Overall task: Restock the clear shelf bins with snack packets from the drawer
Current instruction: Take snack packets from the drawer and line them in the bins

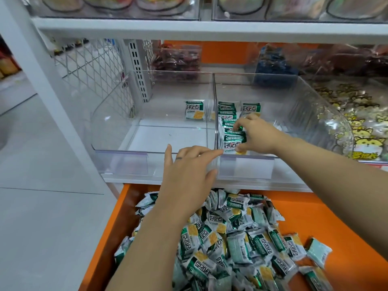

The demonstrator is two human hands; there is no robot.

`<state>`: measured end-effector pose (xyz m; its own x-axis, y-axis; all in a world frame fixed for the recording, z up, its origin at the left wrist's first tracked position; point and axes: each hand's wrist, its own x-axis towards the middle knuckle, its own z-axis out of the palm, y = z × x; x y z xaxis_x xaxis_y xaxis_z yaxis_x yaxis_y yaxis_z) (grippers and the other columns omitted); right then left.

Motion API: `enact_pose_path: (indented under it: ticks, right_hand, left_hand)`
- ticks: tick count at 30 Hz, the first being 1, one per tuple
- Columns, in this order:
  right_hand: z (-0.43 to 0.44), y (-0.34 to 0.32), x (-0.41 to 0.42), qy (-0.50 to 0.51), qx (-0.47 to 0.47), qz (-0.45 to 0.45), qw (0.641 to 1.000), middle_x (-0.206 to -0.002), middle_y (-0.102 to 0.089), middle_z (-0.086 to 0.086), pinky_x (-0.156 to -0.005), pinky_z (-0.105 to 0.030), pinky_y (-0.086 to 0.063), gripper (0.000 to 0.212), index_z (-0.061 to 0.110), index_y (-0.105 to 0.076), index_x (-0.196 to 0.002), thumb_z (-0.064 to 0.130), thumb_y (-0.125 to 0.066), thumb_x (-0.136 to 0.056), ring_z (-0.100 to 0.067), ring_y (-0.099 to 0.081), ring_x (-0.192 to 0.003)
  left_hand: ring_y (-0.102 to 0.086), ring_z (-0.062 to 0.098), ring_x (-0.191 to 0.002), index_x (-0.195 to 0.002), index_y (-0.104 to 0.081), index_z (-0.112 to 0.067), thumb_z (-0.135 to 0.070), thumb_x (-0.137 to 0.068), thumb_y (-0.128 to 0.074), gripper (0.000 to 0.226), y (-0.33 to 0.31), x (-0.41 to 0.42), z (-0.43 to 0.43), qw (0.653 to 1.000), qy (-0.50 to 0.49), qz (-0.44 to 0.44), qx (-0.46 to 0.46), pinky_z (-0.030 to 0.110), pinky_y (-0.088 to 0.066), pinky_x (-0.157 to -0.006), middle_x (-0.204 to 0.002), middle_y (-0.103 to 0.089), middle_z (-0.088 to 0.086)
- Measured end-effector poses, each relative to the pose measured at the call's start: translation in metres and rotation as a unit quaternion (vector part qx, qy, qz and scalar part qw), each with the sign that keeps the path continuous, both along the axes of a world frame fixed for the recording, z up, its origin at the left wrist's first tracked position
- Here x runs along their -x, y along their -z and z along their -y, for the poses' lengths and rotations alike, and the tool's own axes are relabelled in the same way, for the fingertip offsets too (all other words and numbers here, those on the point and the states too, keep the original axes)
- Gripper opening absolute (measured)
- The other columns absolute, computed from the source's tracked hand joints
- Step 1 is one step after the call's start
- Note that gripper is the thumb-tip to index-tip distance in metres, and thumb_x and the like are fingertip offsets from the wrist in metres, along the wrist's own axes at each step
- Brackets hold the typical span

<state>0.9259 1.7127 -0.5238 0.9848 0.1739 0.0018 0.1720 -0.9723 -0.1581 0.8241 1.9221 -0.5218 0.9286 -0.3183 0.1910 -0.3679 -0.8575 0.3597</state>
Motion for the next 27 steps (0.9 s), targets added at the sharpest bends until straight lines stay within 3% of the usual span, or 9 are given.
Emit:
enact_pose_path:
  ticks: [6, 11, 14, 17, 19, 22, 25, 27]
  right_hand:
    - [-0.008, 0.0, -0.005, -0.043, -0.014, -0.009, 0.999, -0.123, -0.048, -0.011, -0.088, -0.03, -0.04, 0.058, 0.012, -0.05, -0.128, 0.023, -0.077, -0.078, -0.022, -0.049, -0.102]
    - [0.001, -0.005, 0.006, -0.029, -0.026, -0.042, 0.998, -0.13, -0.049, -0.009, -0.095, -0.033, -0.04, 0.062, 0.017, -0.049, -0.13, 0.039, -0.074, -0.078, -0.024, -0.049, -0.113]
    - [0.003, -0.013, 0.03, 0.005, -0.08, 0.026, 0.996, -0.132, -0.052, -0.006, -0.092, -0.031, -0.041, 0.051, 0.017, -0.053, -0.128, 0.041, -0.067, -0.085, -0.023, -0.051, -0.116]
    - [-0.002, -0.017, 0.068, -0.001, -0.134, 0.161, 0.978, -0.116, -0.063, -0.002, -0.087, -0.031, -0.042, 0.029, 0.014, -0.063, -0.114, 0.031, -0.062, -0.09, -0.02, -0.056, -0.109]
    - [-0.01, -0.013, 0.096, -0.034, -0.144, 0.238, 0.96, -0.1, -0.067, -0.001, -0.082, -0.034, -0.046, 0.017, 0.013, -0.067, -0.101, 0.026, -0.06, -0.091, -0.022, -0.058, -0.099]
    - [-0.018, 0.005, 0.128, -0.084, -0.15, 0.297, 0.939, -0.08, -0.065, 0.003, -0.067, -0.027, -0.047, 0.021, 0.013, -0.067, -0.088, 0.026, -0.05, -0.088, -0.017, -0.057, -0.077]
    - [-0.019, 0.043, 0.144, -0.107, -0.135, 0.256, 0.951, -0.073, -0.063, 0.008, -0.062, -0.021, -0.047, 0.018, 0.016, -0.068, -0.088, 0.024, -0.052, -0.087, -0.01, -0.055, -0.067]
    - [-0.015, 0.076, 0.148, -0.085, -0.115, 0.162, 0.976, -0.076, -0.066, 0.007, -0.06, -0.03, -0.053, 0.01, 0.018, -0.067, -0.092, 0.019, -0.058, -0.087, -0.013, -0.059, -0.067]
  left_hand:
    - [-0.033, 0.005, -0.129, -0.137, -0.037, -0.05, -0.038, -0.097, -0.045, 0.042, -0.001, -0.001, 0.002, 1.0, -0.008, -0.001, 0.011, 0.042, 0.008, -0.116, -0.134, -0.044, -0.022]
    - [-0.033, 0.006, -0.13, -0.137, -0.037, -0.049, -0.038, -0.097, -0.045, 0.042, 0.0, -0.001, 0.0, 1.0, -0.001, 0.006, 0.012, 0.043, 0.007, -0.117, -0.134, -0.044, -0.022]
    - [-0.034, 0.005, -0.128, -0.137, -0.039, -0.048, -0.036, -0.097, -0.045, 0.042, 0.002, 0.001, 0.0, 1.0, 0.004, 0.019, 0.019, 0.043, 0.008, -0.117, -0.133, -0.044, -0.022]
    - [-0.038, 0.007, -0.126, -0.132, -0.048, -0.043, -0.027, -0.096, -0.049, 0.039, 0.006, 0.004, -0.001, 0.998, 0.004, 0.043, 0.052, 0.039, 0.006, -0.117, -0.131, -0.046, -0.017]
    - [-0.046, 0.011, -0.117, -0.123, -0.06, -0.033, -0.018, -0.094, -0.052, 0.034, 0.01, 0.009, -0.003, 0.993, 0.007, 0.073, 0.096, 0.037, -0.008, -0.116, -0.122, -0.052, -0.011]
    - [-0.048, 0.012, -0.103, -0.111, -0.067, -0.022, -0.012, -0.093, -0.052, 0.025, 0.016, 0.018, -0.008, 0.986, 0.008, 0.088, 0.139, 0.029, -0.036, -0.095, -0.107, -0.056, -0.007]
    - [-0.051, 0.007, -0.091, -0.111, -0.065, -0.022, -0.018, -0.096, -0.048, 0.022, 0.032, 0.026, -0.015, 0.996, 0.037, 0.024, 0.082, 0.023, -0.044, -0.082, -0.105, -0.056, -0.01]
    - [-0.05, 0.002, -0.088, -0.112, -0.062, -0.026, -0.022, -0.097, -0.046, 0.023, 0.05, 0.029, -0.02, 0.998, 0.039, -0.043, 0.024, 0.019, -0.043, -0.079, -0.109, -0.056, -0.014]
